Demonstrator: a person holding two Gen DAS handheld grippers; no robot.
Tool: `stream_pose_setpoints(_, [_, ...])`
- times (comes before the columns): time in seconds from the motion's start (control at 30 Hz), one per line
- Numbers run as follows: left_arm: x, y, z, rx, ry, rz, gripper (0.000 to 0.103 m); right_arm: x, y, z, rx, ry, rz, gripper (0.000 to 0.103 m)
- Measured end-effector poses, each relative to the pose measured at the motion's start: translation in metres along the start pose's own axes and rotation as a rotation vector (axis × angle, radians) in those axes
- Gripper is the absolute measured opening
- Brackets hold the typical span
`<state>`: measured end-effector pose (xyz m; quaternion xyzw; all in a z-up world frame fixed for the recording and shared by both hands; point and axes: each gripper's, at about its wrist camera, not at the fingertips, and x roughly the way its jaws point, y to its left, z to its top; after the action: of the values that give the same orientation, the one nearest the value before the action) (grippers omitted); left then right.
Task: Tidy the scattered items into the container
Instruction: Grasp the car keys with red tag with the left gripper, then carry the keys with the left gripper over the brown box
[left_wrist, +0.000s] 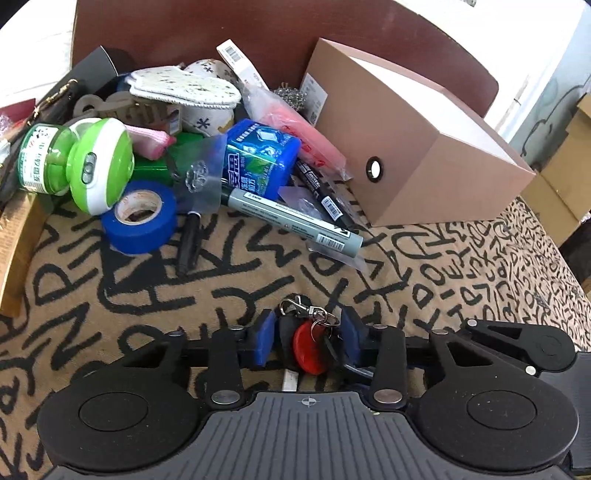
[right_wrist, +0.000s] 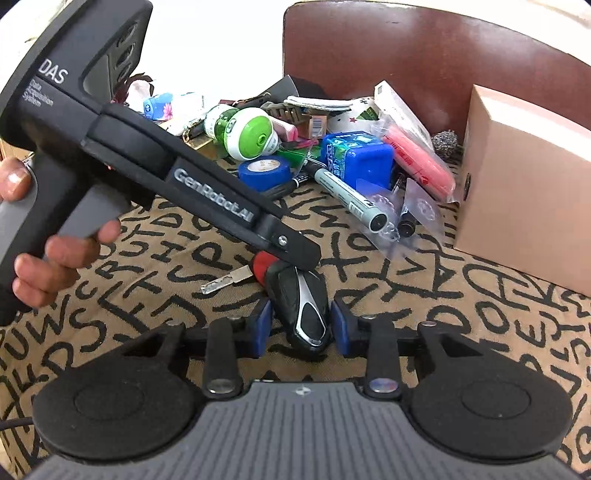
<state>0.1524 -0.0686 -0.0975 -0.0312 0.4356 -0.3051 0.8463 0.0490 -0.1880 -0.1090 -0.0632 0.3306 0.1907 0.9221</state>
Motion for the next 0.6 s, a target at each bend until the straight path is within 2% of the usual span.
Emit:
stream_pose_setpoints(0.03, [0.002, -0.001, 0.001, -0.002, 0.003, -0.006, 0.064, 0.001, 0.001, 0.001, 0.001, -0.001, -0.007, 0.042])
stream_pose_setpoints(0.1, [0.004, -0.007, 0.003, 0.021, 0.01, -0.005, 0.064, 0.005, 0.004, 0.004, -0.008, -0.003, -0.019, 0.043])
stream_pose_setpoints(0.13, [0.006, -0.011, 0.004, 0.041, 0.016, -0.001, 0.062, 0.007, 0.006, 0.005, -0.017, -0.003, -0.024, 0.041])
stream_pose_setpoints(0.2, [0.008, -0.019, 0.003, 0.082, 0.024, 0.015, 0.044, 0.009, 0.006, 0.006, -0.027, 0.002, -0.017, 0.034])
stream_pose_setpoints(0.27, [0.007, -0.022, 0.002, 0.089, 0.026, 0.019, 0.036, 0.007, 0.003, 0.005, -0.01, 0.005, -0.003, 0.03])
stream_pose_setpoints(0.4, [0.004, -0.024, 0.0, 0.054, 0.031, 0.003, 0.034, 0.0, 0.002, 0.004, -0.007, 0.005, 0.006, 0.029])
stream_pose_setpoints(0.6, [-0.01, -0.041, 0.006, 0.08, 0.004, -0.006, 0.029, -0.017, -0.002, 0.008, 0.009, -0.028, 0.009, 0.028])
